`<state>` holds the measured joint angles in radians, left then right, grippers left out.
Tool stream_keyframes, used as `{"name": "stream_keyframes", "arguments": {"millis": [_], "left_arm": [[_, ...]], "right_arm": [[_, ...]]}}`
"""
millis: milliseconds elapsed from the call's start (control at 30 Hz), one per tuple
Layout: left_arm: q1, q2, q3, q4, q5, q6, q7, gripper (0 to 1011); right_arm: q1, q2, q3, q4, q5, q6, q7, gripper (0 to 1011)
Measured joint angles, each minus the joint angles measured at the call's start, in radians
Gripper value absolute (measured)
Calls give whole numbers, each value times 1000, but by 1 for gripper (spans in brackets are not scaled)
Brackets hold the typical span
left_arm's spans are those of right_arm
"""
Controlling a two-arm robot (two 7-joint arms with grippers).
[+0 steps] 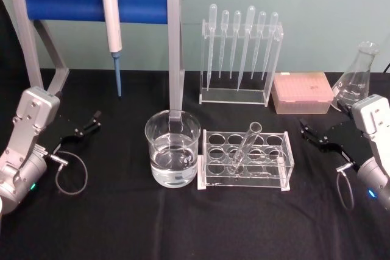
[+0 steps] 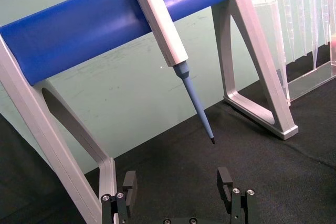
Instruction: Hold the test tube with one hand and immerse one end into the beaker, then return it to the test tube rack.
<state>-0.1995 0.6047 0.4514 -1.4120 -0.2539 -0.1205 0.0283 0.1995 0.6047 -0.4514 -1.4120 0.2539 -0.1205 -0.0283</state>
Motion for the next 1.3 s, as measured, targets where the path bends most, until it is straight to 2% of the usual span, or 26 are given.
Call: {"name": "stream_keyframes", "arguments": {"millis": [1100, 1300], "left_arm": [[0, 0, 0, 0, 0, 0, 0, 1000], [0, 0, 0, 0, 0, 0, 0, 1000]], "right_arm": [[-2, 0, 4, -3, 0, 1, 1, 1003], [-23, 13, 36, -73, 2, 27, 20, 1003]]}}
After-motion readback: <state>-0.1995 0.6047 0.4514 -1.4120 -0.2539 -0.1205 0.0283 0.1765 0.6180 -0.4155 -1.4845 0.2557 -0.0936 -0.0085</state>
